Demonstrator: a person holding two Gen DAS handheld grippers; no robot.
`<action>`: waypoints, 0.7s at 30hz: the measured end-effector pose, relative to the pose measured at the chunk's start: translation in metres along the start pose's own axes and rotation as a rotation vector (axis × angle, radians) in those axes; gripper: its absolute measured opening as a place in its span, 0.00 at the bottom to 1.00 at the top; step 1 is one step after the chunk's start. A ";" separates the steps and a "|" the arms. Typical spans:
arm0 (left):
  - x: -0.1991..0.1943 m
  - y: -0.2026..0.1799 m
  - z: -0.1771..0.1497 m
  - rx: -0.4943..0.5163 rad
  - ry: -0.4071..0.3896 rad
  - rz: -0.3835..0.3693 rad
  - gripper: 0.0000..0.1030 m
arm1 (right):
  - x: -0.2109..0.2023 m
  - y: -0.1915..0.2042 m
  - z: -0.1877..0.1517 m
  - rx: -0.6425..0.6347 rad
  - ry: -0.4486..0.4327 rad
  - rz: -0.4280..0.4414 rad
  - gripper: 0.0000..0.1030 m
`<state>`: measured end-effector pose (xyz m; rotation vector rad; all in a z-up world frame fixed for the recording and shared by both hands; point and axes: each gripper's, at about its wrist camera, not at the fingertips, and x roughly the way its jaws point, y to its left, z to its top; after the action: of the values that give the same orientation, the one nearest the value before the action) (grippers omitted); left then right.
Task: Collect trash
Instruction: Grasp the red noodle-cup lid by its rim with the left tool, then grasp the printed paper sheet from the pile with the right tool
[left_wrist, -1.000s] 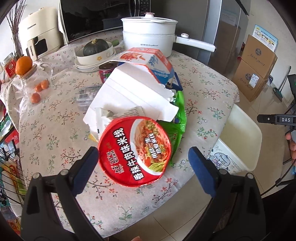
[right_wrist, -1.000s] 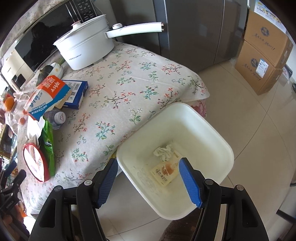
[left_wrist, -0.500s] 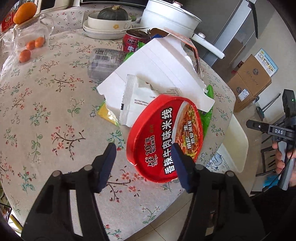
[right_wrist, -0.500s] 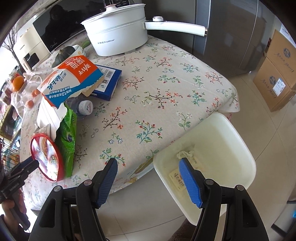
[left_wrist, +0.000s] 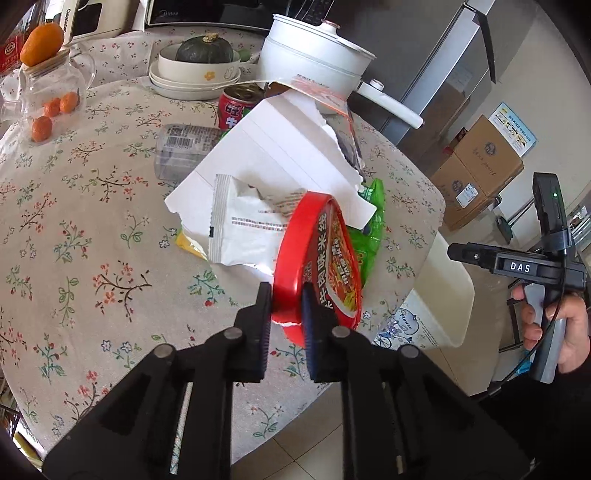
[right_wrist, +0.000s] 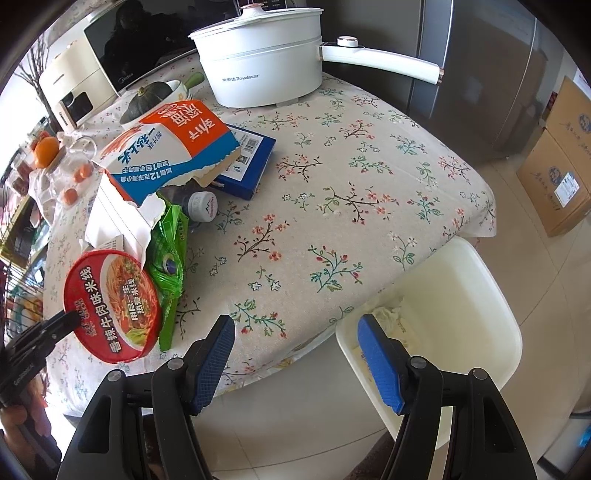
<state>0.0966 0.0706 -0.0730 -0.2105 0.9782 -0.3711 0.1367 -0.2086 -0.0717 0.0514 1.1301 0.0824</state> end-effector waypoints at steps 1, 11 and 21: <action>-0.005 -0.003 -0.001 0.011 -0.011 0.003 0.16 | -0.001 0.001 0.000 -0.002 -0.002 0.002 0.68; -0.068 0.006 0.001 -0.054 -0.153 0.045 0.16 | -0.009 0.017 0.002 -0.006 -0.031 0.036 0.68; -0.086 0.047 0.002 -0.122 -0.192 0.309 0.16 | 0.004 0.082 0.003 -0.078 -0.016 0.095 0.68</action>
<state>0.0651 0.1476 -0.0216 -0.1979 0.8281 -0.0071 0.1376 -0.1266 -0.0675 0.0359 1.1075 0.2100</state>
